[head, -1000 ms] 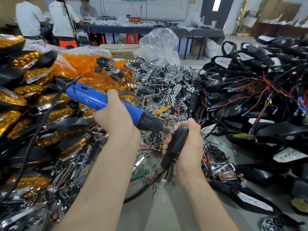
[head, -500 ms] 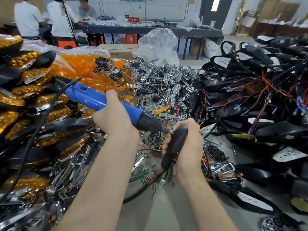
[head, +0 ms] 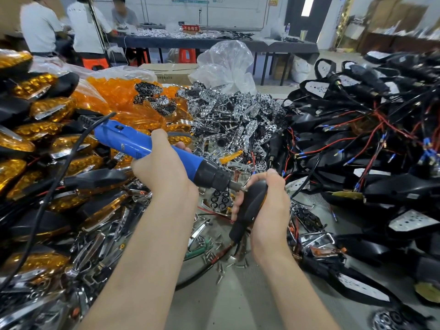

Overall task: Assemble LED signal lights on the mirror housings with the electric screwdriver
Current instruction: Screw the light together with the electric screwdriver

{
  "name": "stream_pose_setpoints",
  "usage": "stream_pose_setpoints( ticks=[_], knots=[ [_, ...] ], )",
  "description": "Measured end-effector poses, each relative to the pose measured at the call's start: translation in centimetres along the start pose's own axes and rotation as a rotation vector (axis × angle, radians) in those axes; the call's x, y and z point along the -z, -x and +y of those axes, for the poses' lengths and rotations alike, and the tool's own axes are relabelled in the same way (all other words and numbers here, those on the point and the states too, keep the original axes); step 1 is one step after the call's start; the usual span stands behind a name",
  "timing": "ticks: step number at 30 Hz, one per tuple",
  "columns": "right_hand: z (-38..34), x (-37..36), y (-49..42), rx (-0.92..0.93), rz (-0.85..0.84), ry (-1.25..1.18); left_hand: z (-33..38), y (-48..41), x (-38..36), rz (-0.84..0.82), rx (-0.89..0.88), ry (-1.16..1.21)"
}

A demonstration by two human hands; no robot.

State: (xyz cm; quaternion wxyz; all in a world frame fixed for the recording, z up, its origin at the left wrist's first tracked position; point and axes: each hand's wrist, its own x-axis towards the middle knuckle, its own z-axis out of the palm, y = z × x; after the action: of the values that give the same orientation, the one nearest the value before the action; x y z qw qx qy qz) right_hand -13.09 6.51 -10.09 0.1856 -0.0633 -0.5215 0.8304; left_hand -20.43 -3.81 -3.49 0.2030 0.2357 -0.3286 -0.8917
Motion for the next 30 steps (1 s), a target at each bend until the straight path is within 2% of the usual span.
stream_pose_setpoints(
  ticks=[30],
  knots=[
    [-0.14,-0.21,0.11,0.011,-0.001,0.005,-0.12,-0.32,0.04,0.004,0.005,-0.007]
  ],
)
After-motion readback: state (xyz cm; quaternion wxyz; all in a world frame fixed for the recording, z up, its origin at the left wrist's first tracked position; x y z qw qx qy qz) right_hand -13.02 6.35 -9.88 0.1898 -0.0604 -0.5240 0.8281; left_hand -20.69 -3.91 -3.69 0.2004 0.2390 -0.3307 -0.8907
